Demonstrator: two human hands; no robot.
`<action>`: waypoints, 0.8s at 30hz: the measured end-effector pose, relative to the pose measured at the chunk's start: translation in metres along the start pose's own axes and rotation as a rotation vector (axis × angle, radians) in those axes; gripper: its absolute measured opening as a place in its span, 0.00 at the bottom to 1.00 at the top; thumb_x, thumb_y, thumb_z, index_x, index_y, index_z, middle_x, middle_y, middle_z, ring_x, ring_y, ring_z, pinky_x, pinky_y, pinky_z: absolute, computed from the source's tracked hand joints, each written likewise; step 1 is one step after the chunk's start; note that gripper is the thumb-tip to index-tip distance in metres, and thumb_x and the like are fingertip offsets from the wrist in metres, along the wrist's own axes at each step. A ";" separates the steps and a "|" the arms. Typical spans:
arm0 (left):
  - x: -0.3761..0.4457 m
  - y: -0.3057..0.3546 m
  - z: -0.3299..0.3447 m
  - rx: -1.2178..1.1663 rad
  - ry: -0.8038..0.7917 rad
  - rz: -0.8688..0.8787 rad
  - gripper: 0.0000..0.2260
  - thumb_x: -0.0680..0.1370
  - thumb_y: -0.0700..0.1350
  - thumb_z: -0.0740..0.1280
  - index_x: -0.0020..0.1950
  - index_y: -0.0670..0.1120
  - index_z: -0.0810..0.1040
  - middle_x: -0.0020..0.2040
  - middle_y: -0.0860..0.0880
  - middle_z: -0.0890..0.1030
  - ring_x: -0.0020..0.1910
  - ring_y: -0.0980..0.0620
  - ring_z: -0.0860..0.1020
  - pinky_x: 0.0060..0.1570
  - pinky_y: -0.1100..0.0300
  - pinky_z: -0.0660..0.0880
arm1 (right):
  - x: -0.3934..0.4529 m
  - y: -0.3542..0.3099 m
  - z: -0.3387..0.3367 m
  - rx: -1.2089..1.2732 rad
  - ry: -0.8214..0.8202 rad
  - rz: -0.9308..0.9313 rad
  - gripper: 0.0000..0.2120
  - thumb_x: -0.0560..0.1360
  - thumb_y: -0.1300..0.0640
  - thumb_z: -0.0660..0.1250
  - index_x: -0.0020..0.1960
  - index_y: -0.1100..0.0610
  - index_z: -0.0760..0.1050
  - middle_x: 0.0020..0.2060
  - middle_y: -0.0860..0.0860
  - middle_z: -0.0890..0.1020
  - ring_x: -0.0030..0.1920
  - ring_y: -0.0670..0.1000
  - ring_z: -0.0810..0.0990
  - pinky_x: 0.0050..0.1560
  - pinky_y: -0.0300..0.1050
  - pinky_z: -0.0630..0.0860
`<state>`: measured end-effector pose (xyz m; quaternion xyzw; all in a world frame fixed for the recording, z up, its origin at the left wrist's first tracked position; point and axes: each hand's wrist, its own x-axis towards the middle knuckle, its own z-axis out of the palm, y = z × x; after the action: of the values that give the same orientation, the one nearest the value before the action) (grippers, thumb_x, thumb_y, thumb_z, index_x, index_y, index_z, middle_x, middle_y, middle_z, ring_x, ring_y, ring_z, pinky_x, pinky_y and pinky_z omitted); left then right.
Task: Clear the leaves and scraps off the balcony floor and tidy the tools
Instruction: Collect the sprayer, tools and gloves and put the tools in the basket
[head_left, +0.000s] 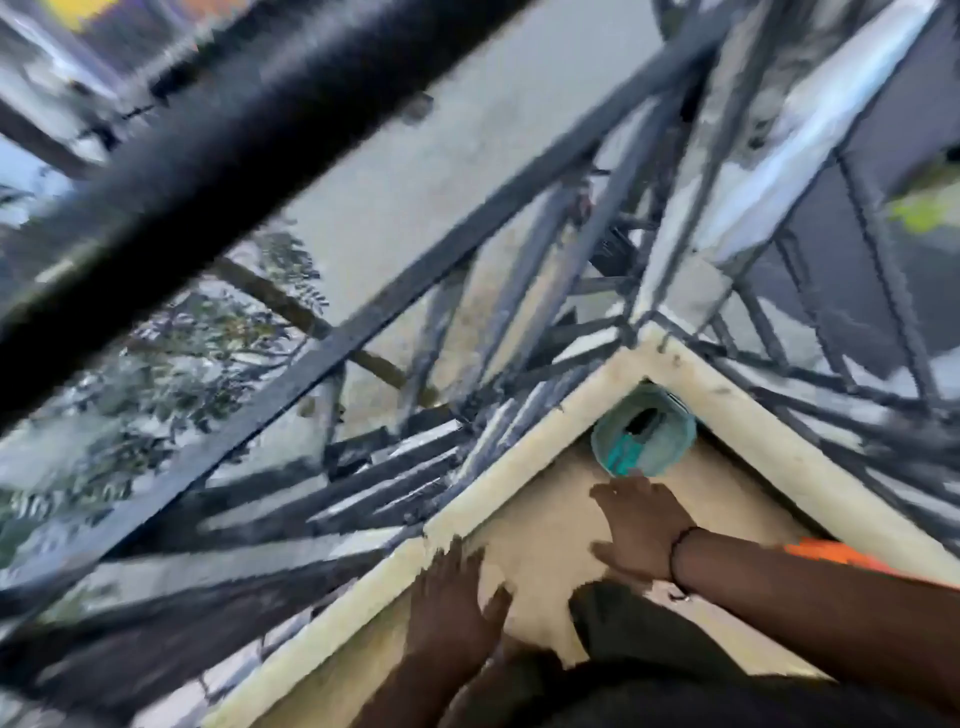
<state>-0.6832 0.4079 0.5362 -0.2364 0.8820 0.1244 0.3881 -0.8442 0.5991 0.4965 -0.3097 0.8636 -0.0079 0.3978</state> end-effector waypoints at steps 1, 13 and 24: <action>-0.015 -0.008 0.010 -0.033 0.016 -0.035 0.29 0.82 0.64 0.50 0.80 0.53 0.53 0.81 0.48 0.47 0.79 0.48 0.50 0.76 0.53 0.48 | -0.009 -0.007 -0.008 -0.062 0.016 -0.046 0.35 0.74 0.36 0.61 0.75 0.53 0.58 0.72 0.55 0.66 0.73 0.59 0.61 0.70 0.51 0.62; -0.223 -0.171 0.193 -0.507 0.189 -0.372 0.30 0.81 0.64 0.51 0.80 0.51 0.54 0.81 0.47 0.49 0.79 0.46 0.51 0.76 0.49 0.50 | -0.114 -0.191 0.055 -0.573 0.147 -0.384 0.36 0.73 0.31 0.58 0.74 0.49 0.61 0.71 0.51 0.68 0.74 0.57 0.62 0.70 0.51 0.64; -0.486 -0.336 0.365 -0.845 0.421 -1.074 0.31 0.80 0.67 0.50 0.80 0.54 0.54 0.81 0.49 0.52 0.79 0.47 0.53 0.76 0.47 0.49 | -0.277 -0.581 0.256 -0.875 0.066 -1.261 0.30 0.73 0.37 0.63 0.69 0.52 0.66 0.64 0.56 0.72 0.68 0.60 0.64 0.64 0.54 0.68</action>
<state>0.0036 0.4229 0.6418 -0.7873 0.5763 0.1988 0.0923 -0.2237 0.3388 0.6621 -0.8725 0.4594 0.0998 0.1332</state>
